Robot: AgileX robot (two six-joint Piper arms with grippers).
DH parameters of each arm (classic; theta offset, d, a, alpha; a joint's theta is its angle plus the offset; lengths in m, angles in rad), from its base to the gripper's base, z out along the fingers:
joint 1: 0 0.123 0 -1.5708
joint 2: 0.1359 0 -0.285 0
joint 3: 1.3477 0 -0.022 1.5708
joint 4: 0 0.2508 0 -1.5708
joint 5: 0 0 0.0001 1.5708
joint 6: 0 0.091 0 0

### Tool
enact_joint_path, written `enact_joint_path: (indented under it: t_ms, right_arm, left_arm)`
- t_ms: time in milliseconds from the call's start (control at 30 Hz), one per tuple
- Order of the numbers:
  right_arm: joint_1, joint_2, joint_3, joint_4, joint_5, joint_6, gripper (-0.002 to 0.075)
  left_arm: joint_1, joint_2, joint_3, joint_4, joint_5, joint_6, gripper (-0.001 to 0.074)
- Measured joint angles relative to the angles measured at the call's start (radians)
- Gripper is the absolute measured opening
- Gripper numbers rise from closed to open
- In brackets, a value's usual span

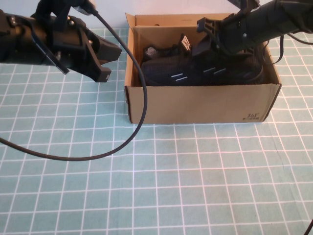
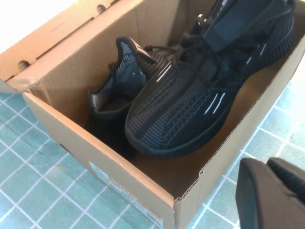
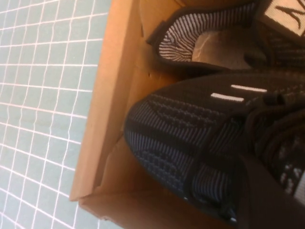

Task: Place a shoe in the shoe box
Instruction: Place the shoe in the shoe box

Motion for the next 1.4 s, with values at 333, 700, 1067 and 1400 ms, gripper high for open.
enact_joint_path:
  t_ms: [333,700,1067,1400]
  right_arm:
    - [0.000,0.053,-0.001,0.038,-0.008,0.008,0.0002]
    - [0.000,0.061,-0.001,0.119,-0.004,-0.045,0.0002]
    - [0.002,0.063,-0.070,0.125,0.043,-0.023,0.0002]
    - [0.002,0.129,-0.072,0.029,0.114,0.129,0.0002]
  left_arm:
    - [0.000,0.000,0.000,0.001,0.000,0.000,0.0001]
    - [0.000,0.000,0.000,0.001,0.000,0.000,0.0001]
    - [0.000,0.000,0.000,0.005,0.005,0.000,0.0001]
    - [0.000,0.000,0.000,0.005,0.006,0.000,0.0001]
